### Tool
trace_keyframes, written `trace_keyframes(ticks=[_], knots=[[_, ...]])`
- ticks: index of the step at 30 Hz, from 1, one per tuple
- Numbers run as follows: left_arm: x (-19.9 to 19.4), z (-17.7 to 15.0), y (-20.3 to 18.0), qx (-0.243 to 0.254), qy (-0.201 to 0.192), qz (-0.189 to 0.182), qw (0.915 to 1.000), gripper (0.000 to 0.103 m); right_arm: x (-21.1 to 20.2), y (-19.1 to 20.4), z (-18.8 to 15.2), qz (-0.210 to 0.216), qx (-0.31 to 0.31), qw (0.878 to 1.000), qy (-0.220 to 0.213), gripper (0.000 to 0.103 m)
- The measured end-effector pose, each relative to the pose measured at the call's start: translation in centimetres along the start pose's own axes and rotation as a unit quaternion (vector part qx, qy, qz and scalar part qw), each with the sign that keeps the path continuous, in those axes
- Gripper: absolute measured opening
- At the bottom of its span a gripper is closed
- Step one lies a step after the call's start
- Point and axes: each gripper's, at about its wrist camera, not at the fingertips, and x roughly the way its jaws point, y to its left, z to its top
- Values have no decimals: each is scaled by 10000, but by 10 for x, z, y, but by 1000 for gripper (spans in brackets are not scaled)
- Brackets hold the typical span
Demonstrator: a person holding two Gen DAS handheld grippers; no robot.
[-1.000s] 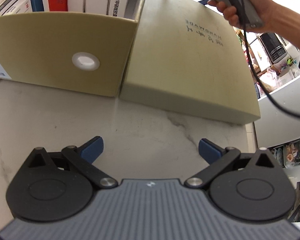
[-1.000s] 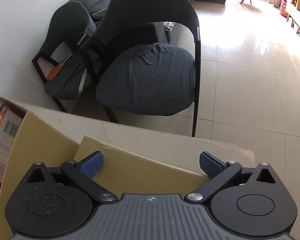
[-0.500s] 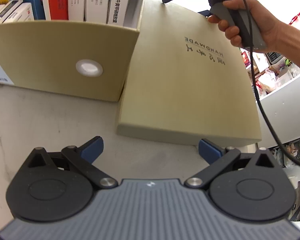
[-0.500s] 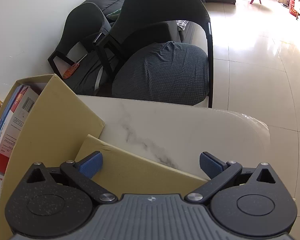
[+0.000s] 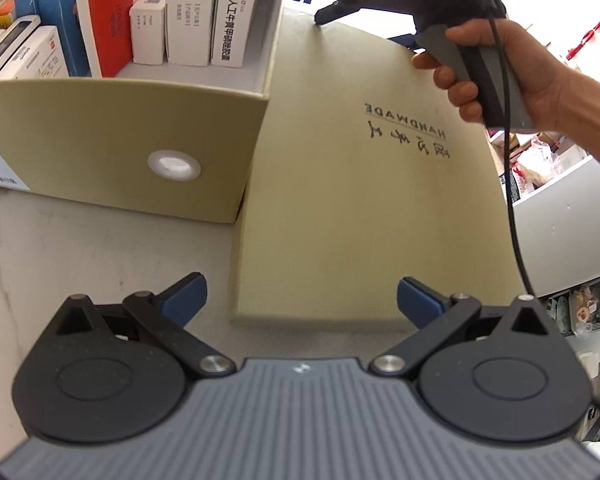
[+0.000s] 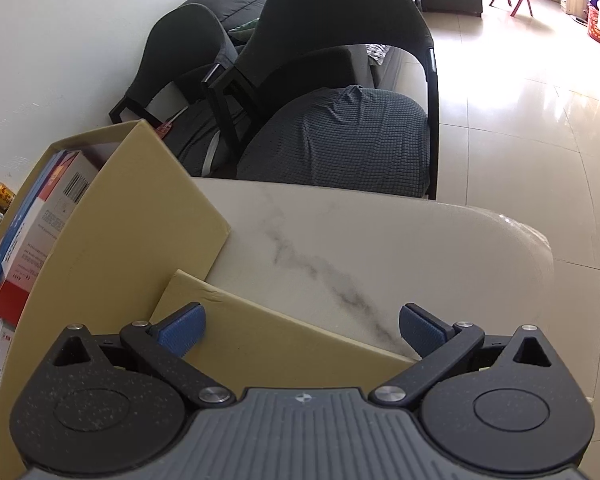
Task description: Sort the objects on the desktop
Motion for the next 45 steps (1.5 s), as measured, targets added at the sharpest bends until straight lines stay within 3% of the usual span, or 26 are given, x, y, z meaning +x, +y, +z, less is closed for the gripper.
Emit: trace_keyframes(ticks=[8, 18, 21, 32, 40, 45], knots=[[4, 11, -8, 43, -4, 24, 10000, 103, -6, 5, -14, 37, -11, 10000, -80, 103], [13, 39, -10, 133, -29, 117, 9998, 103, -62, 18, -30, -417, 446, 9935, -961, 103], [16, 52, -9, 149, -89, 165, 9997, 103, -89, 15, -50, -478, 854, 9891, -1101, 103], [38, 93, -12, 263, -149, 318, 9990, 103, -128, 10, -157, -1136, 1448, 9795, -824, 103], [57, 111, -25, 306, -80, 428, 9986, 103, -143, 9, -191, -1427, 1719, 9715, -790, 103], [66, 102, -34, 221, -99, 423, 9988, 103, -142, 8, -210, -1436, 1819, 9706, -647, 103]])
